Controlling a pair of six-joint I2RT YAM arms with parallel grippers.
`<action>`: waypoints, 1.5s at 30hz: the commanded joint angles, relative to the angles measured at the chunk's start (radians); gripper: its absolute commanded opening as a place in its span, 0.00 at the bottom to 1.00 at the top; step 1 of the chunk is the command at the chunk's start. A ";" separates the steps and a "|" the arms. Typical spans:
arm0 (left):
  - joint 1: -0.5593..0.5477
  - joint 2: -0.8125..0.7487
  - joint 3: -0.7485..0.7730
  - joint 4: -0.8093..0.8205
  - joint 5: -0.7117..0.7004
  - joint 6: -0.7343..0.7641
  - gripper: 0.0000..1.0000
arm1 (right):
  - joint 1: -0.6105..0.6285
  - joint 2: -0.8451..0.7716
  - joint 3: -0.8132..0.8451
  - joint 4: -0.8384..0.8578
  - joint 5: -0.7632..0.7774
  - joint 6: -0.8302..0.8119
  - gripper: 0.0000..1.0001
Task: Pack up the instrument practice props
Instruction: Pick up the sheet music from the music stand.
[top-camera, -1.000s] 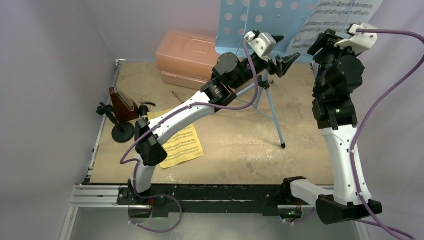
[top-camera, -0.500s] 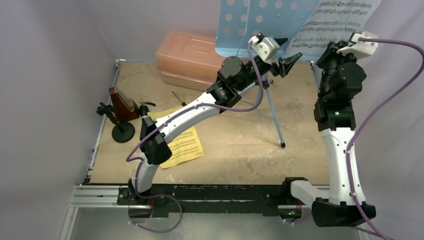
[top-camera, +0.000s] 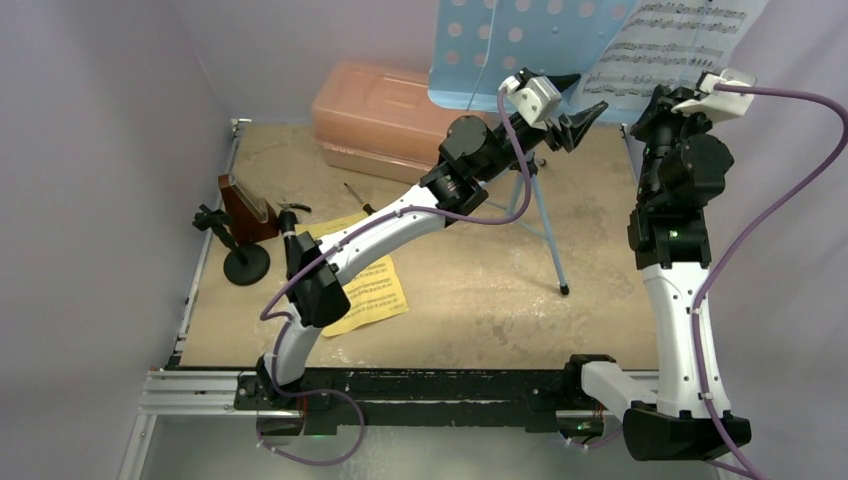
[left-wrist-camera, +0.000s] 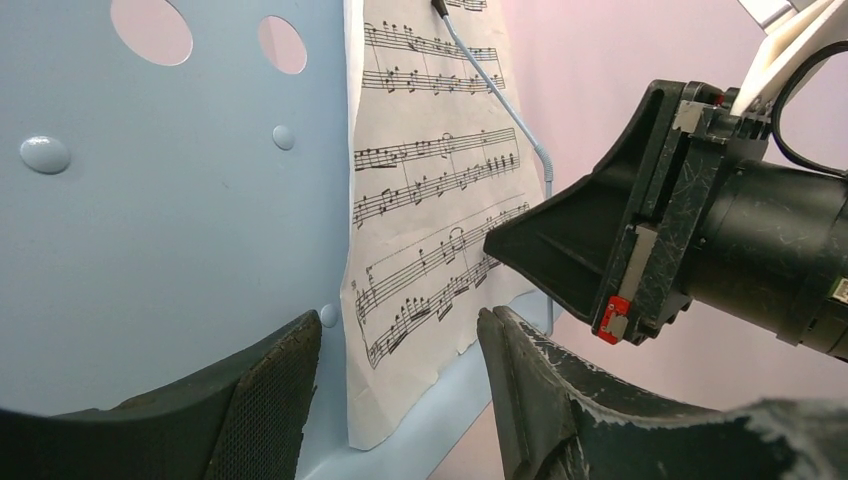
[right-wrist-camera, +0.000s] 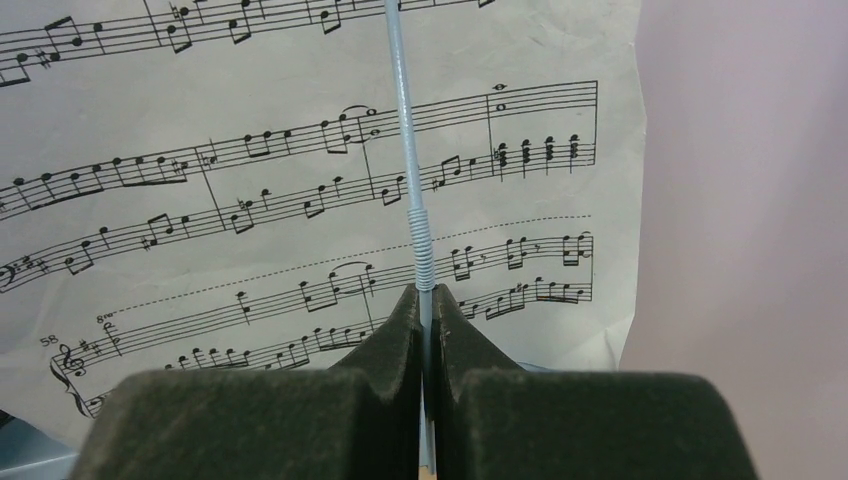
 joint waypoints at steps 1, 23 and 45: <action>0.008 0.016 0.041 0.066 -0.054 0.048 0.60 | 0.008 -0.004 0.000 0.063 -0.084 0.027 0.00; -0.029 -0.194 -0.224 0.211 -0.083 0.120 0.00 | 0.007 -0.043 -0.031 0.085 -0.036 0.044 0.00; -0.034 -0.501 -0.534 0.185 -0.267 0.202 0.00 | 0.008 -0.061 -0.047 0.092 0.013 0.054 0.00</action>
